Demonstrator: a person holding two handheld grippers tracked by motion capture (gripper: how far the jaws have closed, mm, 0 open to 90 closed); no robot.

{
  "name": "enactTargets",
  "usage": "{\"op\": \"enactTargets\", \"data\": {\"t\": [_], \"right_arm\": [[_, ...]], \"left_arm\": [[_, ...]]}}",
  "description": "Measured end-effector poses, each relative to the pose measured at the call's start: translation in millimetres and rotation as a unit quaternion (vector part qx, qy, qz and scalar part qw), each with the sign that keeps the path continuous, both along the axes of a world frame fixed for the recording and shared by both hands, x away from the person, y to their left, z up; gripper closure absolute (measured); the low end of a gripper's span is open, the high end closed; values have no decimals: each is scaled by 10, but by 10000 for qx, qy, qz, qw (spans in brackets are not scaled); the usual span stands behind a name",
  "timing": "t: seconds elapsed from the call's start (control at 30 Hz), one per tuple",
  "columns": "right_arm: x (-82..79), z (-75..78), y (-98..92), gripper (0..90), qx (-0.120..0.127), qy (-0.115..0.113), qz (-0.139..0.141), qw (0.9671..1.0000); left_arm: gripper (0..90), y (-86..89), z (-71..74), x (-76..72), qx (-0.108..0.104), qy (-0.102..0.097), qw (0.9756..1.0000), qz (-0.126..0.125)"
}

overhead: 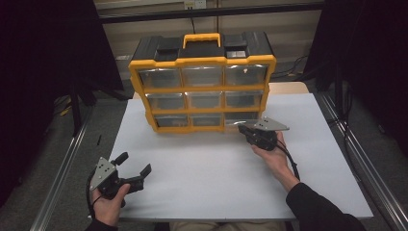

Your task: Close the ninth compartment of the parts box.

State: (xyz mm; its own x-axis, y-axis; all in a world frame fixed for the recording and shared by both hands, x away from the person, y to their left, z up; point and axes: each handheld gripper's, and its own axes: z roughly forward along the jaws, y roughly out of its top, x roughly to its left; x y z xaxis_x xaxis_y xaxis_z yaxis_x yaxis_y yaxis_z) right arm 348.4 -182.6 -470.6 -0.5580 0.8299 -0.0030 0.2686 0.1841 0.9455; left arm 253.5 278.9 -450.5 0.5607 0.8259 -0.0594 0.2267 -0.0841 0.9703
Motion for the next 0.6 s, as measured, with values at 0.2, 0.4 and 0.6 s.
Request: {"op": "enactTargets", "data": {"t": [0.2, 0.4, 0.6], "right_arm": [[29, -7, 2, 900, 7, 1, -36, 10000], [52, -28, 3, 900, -8, 11, -40, 10000], [65, -30, 2, 900, -14, 6, -101, 9999]], "left_arm": [[34, 3, 1, -2, 12, -14, 10000, 28], [34, 4, 0, 1, 1, -13, 10000, 19], [34, 3, 1, -2, -1, -9, 10000, 33]]}}
